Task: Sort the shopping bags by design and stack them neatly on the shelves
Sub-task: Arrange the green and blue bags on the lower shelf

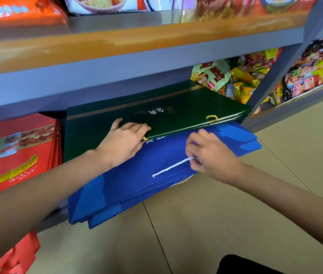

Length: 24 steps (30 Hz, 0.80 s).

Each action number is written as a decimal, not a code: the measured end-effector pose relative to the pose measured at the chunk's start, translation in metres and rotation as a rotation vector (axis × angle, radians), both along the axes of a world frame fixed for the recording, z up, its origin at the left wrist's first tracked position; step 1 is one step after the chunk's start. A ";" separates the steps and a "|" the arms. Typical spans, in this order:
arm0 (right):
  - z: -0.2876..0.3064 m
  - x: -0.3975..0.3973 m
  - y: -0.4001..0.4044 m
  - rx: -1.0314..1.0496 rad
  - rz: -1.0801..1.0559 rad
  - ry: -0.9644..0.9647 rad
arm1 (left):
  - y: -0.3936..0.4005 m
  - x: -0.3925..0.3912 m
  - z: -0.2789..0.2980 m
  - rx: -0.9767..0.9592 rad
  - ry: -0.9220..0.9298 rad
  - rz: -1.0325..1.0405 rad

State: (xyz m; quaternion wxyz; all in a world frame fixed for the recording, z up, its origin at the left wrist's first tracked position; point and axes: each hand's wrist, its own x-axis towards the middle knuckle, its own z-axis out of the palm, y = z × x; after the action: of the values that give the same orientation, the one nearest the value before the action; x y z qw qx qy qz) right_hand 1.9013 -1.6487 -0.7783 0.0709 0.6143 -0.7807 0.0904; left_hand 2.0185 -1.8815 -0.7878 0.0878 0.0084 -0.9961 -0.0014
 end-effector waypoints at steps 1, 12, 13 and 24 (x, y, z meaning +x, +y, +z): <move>0.017 -0.016 0.006 -0.031 -0.105 -0.008 | 0.000 0.000 0.002 0.006 -0.004 0.009; 0.059 -0.030 -0.034 -0.170 -0.311 -0.602 | -0.015 -0.006 0.035 0.050 0.021 0.106; 0.054 -0.030 -0.035 -0.098 -0.286 -0.513 | -0.015 -0.006 0.036 0.041 0.012 0.104; 0.029 -0.053 0.016 -0.050 -0.186 -0.059 | -0.001 0.003 0.009 -0.274 0.133 -0.081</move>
State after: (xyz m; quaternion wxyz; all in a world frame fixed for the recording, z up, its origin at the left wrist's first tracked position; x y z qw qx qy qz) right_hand 1.8480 -1.6330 -0.7489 0.0714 0.5342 -0.8336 0.1208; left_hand 2.0215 -1.8828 -0.7786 0.1536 -0.0438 -0.9785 0.1303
